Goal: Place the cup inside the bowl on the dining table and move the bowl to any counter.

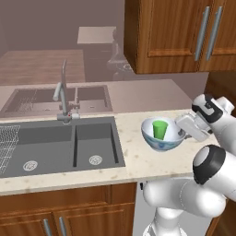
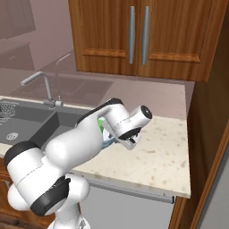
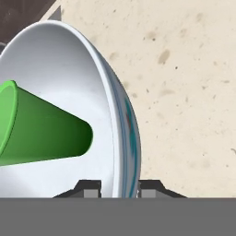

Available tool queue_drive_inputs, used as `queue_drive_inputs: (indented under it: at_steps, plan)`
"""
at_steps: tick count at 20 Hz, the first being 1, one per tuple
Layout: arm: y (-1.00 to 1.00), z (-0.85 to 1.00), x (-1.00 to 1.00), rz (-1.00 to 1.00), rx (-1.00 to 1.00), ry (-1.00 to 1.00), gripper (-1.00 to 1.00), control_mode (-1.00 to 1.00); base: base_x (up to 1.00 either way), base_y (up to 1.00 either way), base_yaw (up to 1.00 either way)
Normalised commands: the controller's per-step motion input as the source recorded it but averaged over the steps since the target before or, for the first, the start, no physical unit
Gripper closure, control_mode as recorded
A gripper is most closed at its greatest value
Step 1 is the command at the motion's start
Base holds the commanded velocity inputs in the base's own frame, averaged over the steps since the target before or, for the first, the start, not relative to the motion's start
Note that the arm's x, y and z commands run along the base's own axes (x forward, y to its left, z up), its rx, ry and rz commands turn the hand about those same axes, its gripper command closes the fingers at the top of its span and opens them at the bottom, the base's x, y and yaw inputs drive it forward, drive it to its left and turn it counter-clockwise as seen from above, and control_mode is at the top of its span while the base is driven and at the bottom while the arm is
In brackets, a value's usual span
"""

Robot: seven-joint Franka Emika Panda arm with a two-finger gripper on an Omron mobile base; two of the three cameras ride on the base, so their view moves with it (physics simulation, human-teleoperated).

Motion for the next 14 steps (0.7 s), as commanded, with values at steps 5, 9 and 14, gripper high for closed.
queue_drive_inputs:
  at_steps: [5,9,14]
  plan:
    - [0.00,-0.05,0.00,0.00,0.00,0.00,1.00,-1.00,0.00,0.00,0.00]
    - [0.00,-0.07,0.00,0.00,0.00,-0.02,1.00,-1.00,0.00,0.00,0.00]
    - [0.00,-0.17,0.00,0.00,-0.02,-0.02,1.00,-1.00,0.00,0.00,0.00]
